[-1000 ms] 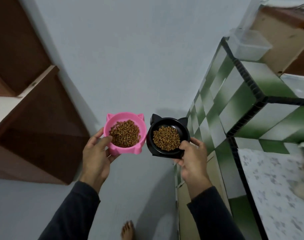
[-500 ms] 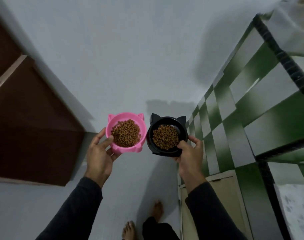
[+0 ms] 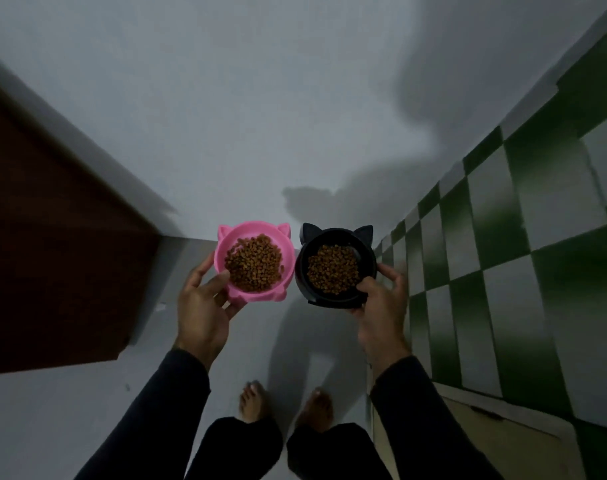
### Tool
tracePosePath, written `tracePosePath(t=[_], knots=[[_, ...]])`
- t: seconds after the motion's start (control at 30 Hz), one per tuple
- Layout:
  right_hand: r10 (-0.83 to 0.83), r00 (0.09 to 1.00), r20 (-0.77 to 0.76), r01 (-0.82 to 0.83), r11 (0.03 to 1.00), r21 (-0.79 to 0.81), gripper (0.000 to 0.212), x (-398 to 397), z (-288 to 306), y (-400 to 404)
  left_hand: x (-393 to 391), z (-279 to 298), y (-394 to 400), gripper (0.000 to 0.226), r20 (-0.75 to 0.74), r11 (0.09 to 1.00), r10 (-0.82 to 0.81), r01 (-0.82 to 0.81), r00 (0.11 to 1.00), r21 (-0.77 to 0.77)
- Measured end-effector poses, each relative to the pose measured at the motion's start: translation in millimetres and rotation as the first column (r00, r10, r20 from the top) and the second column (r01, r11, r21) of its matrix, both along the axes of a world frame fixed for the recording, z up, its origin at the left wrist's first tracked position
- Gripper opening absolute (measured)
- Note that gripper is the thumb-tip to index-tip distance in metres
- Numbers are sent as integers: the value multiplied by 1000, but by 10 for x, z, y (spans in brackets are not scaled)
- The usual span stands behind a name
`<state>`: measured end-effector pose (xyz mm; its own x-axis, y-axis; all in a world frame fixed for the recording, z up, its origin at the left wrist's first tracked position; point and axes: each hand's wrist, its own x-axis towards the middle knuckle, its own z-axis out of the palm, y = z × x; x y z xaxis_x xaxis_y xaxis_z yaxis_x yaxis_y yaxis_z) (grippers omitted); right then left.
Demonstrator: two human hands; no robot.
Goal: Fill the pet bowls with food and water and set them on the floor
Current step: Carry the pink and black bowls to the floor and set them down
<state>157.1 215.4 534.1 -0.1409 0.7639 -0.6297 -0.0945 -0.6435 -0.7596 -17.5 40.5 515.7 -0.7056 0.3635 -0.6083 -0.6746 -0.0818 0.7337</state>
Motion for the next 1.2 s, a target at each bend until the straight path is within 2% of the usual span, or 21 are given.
tracePosePath(t=[0.17,0.5,0.8,1.2], knots=[[10,999,32,-9,999,-37,57,-174,-843,192,-198,-865,187,48,22,999,-6,7,1000,-31],[-25,999,45,29,995,-96,57,-492,-2682,530,-463,-2738,514,56,65,997,-15,20,998,-76],[-62,994,92,70,993,-92,56,-777,-4243,737,-696,-4253,741,57,82,997,4,2,997,-76],[-122,974,189,133,990,-48,52,-935,-5644,960,-895,-5590,957,60,89,998,-3,8,996,-56]])
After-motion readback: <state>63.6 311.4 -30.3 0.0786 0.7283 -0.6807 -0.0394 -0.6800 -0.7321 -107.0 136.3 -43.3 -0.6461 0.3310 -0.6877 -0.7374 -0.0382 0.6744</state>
